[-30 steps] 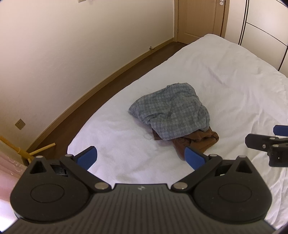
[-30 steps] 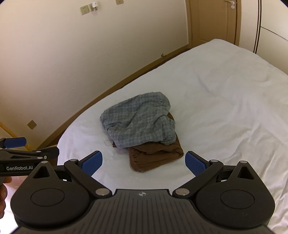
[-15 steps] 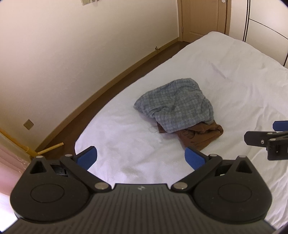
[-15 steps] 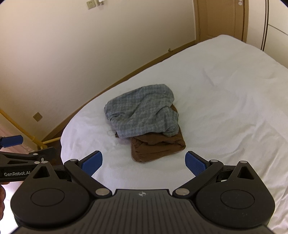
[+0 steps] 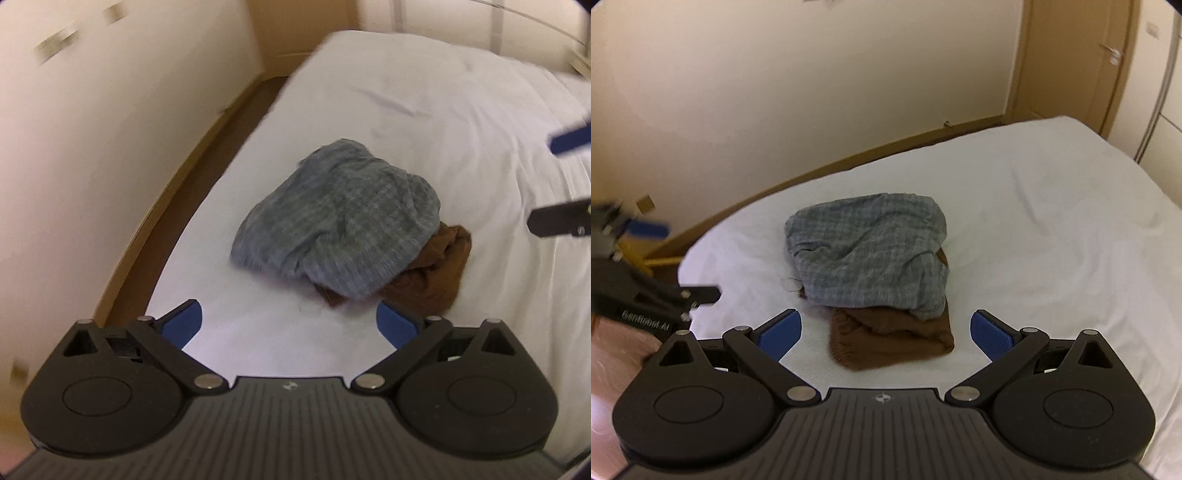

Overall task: Fold clothes
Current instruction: 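Grasp the grey shorts waistband with the left gripper while the right gripper grasps another waistband point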

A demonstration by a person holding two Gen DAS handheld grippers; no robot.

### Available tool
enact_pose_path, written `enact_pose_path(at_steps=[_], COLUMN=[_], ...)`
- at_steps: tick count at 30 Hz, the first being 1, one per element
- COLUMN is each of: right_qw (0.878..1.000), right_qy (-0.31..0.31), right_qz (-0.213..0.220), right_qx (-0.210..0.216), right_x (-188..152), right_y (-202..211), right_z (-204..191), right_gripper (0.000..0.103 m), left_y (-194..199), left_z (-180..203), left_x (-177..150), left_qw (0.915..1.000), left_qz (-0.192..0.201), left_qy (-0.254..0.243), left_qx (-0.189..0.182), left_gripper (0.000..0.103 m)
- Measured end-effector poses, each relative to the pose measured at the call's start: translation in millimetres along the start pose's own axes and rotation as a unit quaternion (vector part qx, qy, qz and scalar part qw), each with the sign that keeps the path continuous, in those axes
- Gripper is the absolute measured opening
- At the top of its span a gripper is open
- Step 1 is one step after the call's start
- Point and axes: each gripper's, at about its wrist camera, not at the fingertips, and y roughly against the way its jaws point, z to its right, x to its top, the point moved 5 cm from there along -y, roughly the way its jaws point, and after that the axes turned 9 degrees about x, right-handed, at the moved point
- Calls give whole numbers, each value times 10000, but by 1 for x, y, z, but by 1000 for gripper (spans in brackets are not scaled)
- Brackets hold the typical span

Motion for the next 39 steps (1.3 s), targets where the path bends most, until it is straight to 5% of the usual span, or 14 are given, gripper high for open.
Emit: enact_pose_path(at_steps=[5,11,16,19,22,28,34,39], right_qw=[9982,9890,9777,9704,9637,9680,9926,9974], right_qy=[556,1318,1793,2021,2234,2102,940,165], right_qz=[-205,-619,-1010,-1258,-1425,-1358,-617,3], right_qx=[111,256,413,412,326,191,457,696], right_x=[22,36,35,30,25,29,52,61], right_y=[-53,-123,-175,-201,-217,-214,-146,-67], right_z=[-13,-35,-51,-58,-62,-53,-23,0], right_gripper=[86,72,71,69,61,8,6,6], left_y=[-62,-126,-164,-171,-169,-146,-90,-20], left_z=[-2,-4,-5,-4,-2,-17,-19,-22], left_x=[14,11,7,5,3,16,40,63], left_qw=[9893,9419,9202,9122,9096,9321,9440,9401], left_qz=[473,1003,990,950,916,888,1208,1529], left_qy=[-1264,-3080,-3595,-3701,-3716,-3063,-2312,-1710], left_qx=[-561,-888,-1192,-1478,-1614,-1715,-2023,-2522], left_gripper=[86,78,66,42,22,8,6,5])
